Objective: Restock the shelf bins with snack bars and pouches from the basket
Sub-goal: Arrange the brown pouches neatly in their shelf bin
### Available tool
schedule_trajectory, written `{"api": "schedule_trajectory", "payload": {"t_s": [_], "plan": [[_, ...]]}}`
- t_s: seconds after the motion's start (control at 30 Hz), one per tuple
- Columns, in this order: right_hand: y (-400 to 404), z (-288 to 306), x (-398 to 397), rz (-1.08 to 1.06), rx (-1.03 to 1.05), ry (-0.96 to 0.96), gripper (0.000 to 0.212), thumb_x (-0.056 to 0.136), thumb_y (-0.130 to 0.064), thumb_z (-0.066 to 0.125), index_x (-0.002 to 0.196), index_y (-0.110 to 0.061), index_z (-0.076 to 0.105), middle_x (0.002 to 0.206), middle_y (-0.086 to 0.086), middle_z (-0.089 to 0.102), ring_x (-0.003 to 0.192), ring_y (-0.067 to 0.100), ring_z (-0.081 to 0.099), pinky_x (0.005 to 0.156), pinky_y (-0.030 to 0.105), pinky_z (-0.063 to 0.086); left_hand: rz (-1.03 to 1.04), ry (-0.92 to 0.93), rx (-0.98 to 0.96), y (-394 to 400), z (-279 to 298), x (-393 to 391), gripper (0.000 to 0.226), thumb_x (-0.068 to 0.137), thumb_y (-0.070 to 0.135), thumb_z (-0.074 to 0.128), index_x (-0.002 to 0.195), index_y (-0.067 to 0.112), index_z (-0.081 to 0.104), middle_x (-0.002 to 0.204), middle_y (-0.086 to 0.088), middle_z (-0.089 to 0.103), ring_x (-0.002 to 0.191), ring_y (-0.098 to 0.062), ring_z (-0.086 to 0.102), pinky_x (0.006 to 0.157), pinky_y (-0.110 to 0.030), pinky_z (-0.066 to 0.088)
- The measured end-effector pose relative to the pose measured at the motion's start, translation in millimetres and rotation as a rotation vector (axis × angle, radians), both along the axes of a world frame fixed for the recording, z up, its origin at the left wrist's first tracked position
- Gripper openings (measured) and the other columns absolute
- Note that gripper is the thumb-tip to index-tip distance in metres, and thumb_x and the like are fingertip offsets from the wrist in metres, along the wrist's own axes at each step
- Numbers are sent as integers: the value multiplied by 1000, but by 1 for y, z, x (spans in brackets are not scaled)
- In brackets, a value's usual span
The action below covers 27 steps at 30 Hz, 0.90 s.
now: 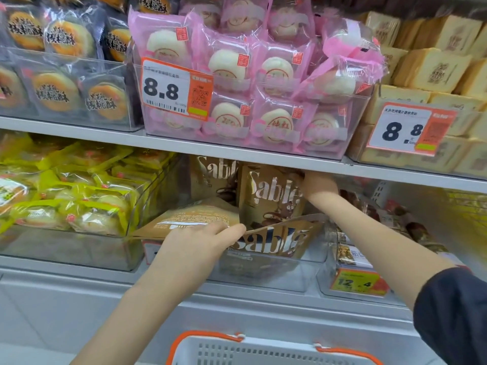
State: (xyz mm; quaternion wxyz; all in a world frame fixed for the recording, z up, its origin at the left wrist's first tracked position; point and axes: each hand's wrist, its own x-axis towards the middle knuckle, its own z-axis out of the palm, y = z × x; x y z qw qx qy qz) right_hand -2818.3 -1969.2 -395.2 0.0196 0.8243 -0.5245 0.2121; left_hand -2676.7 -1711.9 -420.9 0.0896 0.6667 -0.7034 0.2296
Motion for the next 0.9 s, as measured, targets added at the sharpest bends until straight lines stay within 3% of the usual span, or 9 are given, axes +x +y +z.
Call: {"api": "schedule_trajectory", "payload": {"t_s": [0.07,0.23,0.37,0.47,0.57,0.63,0.77,0.9], "plan": [[-8,-6,-4,51,81,-20,37,100,-38,42,124,-13,57,124,12,60,109,33,58,82,37,47,2,-2,10,1,2,-1,86,19,5,92,99,26,67,72,6,70,40,-16,57,45,-13,-3],[-19,0,-12,174,266,-131,45,99,-38,45,135,-11,51,138,9,53,124,30,49,100,31,37,6,6,20,0,3,-2,80,24,1,91,97,24,69,73,4,70,40,-18,58,49,-12,-4],[-21,2,-15,221,335,-162,46,98,-38,48,137,-14,48,139,8,50,126,29,47,99,27,34,5,25,18,1,3,-3,82,25,2,91,99,24,64,72,4,70,42,-18,58,49,-11,-5],[-23,0,-19,263,321,-175,37,96,-38,50,127,-18,57,133,6,55,122,27,50,101,29,35,-1,41,2,1,1,-3,85,30,1,90,102,27,51,71,6,68,43,-17,58,46,-13,-4],[-26,-4,-21,305,287,-210,24,95,-36,53,111,-21,65,122,2,63,115,24,55,100,31,40,-7,47,1,2,1,-3,78,30,0,90,98,25,61,69,6,67,42,-18,57,48,-11,-3],[-26,-6,-22,298,303,-258,31,93,-37,56,118,-19,62,125,3,62,118,26,54,101,30,39,-7,42,7,2,3,-4,74,28,-1,90,94,23,67,67,5,67,41,-18,57,49,-10,-3],[-10,-3,-22,201,358,-301,64,86,-44,64,139,-15,43,140,6,51,127,27,48,100,31,37,-4,45,8,2,3,-3,73,26,1,91,93,23,69,68,6,68,41,-16,57,47,-11,-6],[30,-8,-44,261,322,-450,54,94,-39,54,142,-20,39,143,1,47,132,23,43,99,26,34,-12,58,-21,-1,-1,2,83,21,-3,89,97,23,68,72,6,71,44,-17,60,48,-10,-4]]}}
